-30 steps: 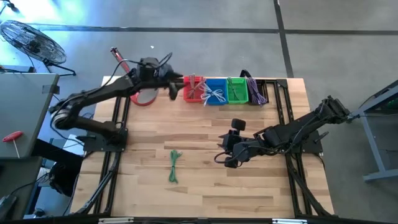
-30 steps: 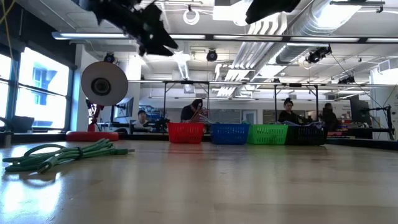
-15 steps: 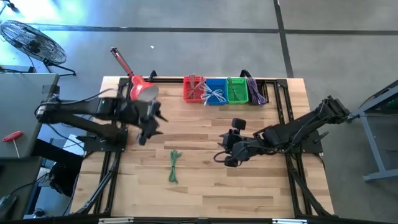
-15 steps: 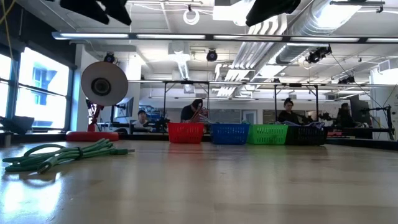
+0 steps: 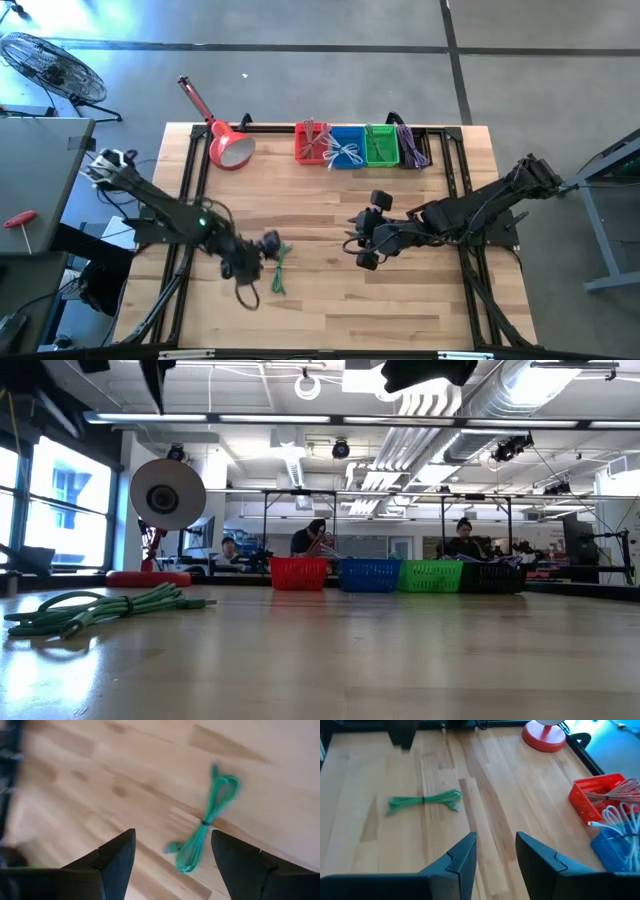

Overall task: Pick & Place USB Port
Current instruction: Put the green charger cable into the green bin

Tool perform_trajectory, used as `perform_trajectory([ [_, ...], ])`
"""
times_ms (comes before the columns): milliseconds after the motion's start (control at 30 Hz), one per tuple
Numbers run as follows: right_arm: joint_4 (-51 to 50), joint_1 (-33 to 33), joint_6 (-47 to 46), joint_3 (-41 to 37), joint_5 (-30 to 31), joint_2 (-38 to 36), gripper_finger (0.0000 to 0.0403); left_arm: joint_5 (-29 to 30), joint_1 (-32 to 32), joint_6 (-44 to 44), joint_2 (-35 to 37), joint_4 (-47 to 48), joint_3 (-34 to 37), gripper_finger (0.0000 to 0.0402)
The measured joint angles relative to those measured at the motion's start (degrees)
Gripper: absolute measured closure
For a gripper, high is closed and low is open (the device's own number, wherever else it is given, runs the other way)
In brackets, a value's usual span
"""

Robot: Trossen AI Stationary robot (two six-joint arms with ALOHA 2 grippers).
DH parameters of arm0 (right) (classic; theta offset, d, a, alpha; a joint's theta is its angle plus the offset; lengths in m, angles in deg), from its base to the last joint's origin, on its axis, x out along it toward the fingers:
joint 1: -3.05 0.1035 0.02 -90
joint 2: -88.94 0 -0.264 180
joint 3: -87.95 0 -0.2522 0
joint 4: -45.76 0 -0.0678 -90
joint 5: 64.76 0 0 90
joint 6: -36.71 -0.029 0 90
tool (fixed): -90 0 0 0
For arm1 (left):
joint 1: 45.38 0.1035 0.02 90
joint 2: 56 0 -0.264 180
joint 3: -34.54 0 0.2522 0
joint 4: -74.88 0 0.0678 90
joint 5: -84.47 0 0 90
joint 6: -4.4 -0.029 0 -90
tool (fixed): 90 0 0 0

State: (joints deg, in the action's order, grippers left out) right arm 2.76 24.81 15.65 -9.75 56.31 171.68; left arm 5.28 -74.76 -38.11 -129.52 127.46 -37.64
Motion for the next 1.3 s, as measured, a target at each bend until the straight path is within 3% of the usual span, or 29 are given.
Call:
perform_trajectory([
  [400,0.79,-0.13,-2.54,0.00,-1.21,0.00,0.0274,5.94,-0.19,-2.25,-13.77,-1.66,-0.06,0.0149],
  [700,0.73,0.05,-2.54,0.00,-2.79,0.02,0.0274,-4.13,4.49,-2.19,-19.18,-1.40,-0.06,0.0149],
  [1300,-0.58,0.00,-2.51,0.00,-5.13,4.28,0.0274,-17.29,9.83,-3.83,-26.11,-6.35,-0.06,0.0149],
])
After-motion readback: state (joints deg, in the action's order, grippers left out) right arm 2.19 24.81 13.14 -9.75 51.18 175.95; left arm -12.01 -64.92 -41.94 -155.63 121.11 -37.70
